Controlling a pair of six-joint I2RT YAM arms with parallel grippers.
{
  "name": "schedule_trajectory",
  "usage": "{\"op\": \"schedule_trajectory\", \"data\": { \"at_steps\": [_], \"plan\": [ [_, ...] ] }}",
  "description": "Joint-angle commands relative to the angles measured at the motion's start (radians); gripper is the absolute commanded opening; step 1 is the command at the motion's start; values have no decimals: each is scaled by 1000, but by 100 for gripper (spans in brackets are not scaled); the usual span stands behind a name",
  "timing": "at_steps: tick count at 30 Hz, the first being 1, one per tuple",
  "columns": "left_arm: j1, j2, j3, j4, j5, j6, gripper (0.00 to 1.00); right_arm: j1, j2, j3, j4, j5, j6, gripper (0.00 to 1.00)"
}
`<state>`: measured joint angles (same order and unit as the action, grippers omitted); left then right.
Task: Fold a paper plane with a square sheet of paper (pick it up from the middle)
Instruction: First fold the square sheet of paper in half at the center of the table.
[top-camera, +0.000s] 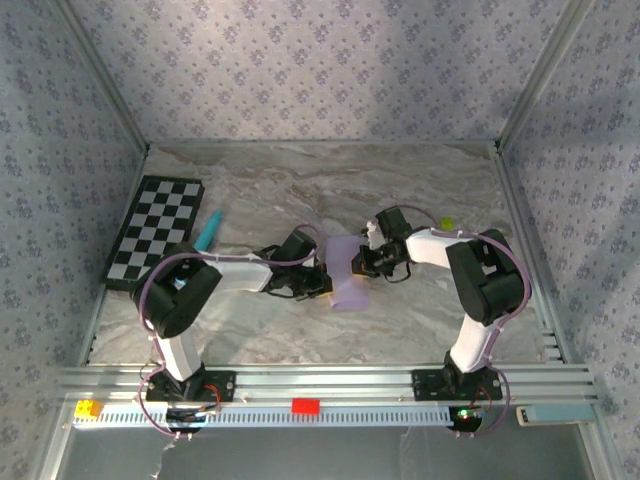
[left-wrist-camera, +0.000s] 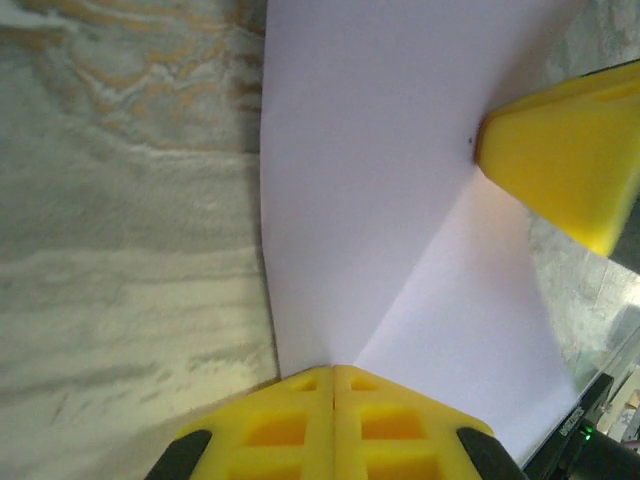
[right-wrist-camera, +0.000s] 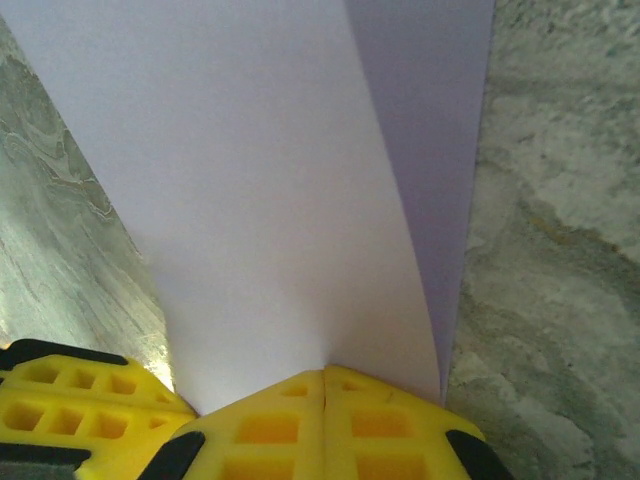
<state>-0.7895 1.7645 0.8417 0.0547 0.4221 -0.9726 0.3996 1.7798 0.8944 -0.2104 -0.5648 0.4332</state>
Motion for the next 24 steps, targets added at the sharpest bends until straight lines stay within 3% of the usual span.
{"op": "schedule_trajectory", "data": {
  "at_steps": [1, 13, 24],
  "plan": [
    [-8, -61, 2, -29, -7, 11, 2, -9, 23, -45, -106, 118, 12, 0],
    [-25, 13, -36, 135, 95, -64, 5, -9, 23, -57, -97, 114, 25, 0],
    [-36, -11, -113, 64, 23, -43, 3, -12, 23, -67, -94, 121, 22, 0]
  ]
}}
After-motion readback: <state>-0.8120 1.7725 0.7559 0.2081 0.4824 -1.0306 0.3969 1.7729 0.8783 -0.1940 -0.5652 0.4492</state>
